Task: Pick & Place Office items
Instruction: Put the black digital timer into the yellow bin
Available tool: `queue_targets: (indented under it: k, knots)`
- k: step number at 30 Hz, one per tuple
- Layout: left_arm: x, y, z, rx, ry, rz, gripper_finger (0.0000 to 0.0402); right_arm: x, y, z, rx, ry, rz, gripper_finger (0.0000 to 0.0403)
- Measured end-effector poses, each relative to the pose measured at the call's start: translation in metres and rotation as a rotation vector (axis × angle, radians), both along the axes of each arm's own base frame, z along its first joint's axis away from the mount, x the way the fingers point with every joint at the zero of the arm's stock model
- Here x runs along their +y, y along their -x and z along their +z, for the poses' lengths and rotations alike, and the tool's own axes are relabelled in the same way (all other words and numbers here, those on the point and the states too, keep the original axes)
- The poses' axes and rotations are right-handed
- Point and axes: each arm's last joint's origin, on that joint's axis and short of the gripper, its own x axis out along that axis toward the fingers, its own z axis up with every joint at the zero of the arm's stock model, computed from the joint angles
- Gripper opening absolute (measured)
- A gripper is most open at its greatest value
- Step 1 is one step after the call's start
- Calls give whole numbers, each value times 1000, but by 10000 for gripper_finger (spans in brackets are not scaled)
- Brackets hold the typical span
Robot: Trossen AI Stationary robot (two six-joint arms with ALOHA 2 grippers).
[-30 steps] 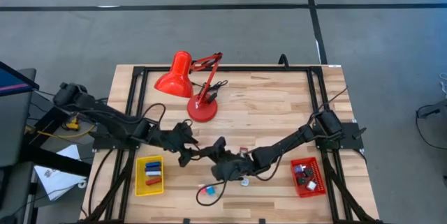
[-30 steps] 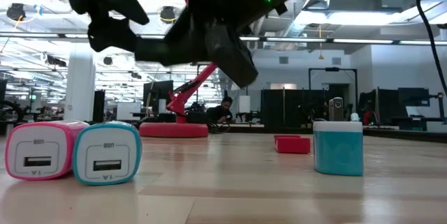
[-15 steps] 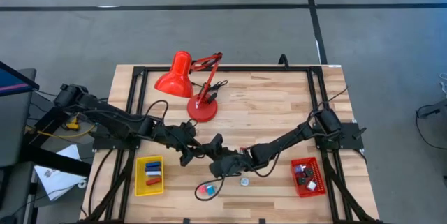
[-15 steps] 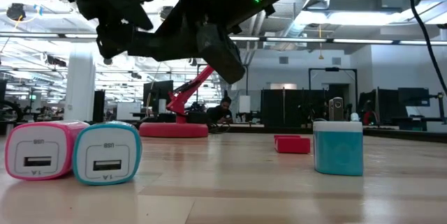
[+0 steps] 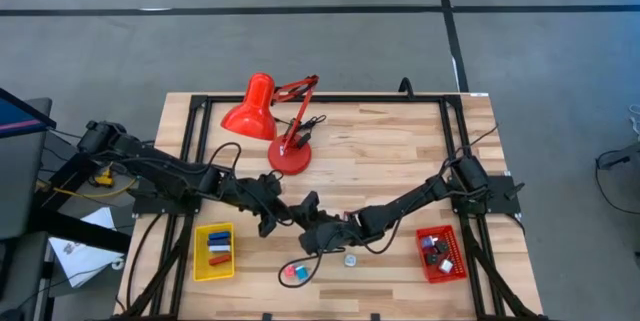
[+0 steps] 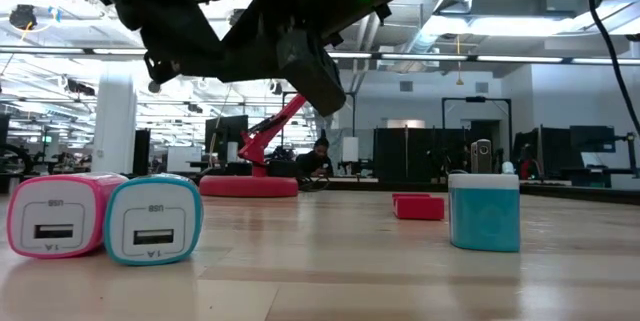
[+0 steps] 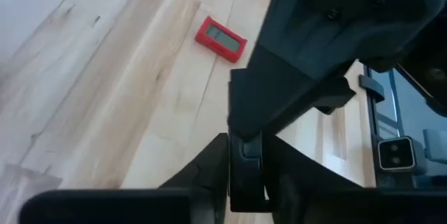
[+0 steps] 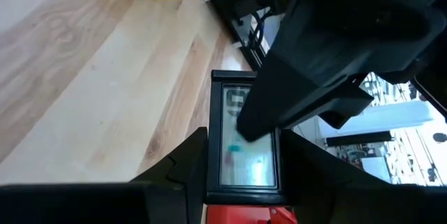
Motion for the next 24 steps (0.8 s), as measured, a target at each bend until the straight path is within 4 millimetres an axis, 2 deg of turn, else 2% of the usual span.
queue_targets:
  k: [6,12,15,18,21,24]
  knots:
    - [0,0,-1,14,-6,-1,51,2,1,-1,4,2,6,148]
    - [-1,2,-2,25,-56,-62,58,11,6,-4,18,-11,-7,220]
    - [-4,3,-3,24,-91,-115,52,12,8,-5,-13,-104,-64,245]
    - [-11,5,-2,18,-116,-175,55,11,18,-7,75,-185,-81,256]
    - [-23,12,1,4,-120,-254,60,0,28,-6,207,-369,-109,258]
    - [-36,24,3,27,-130,-321,55,-14,34,3,271,-549,-178,259]
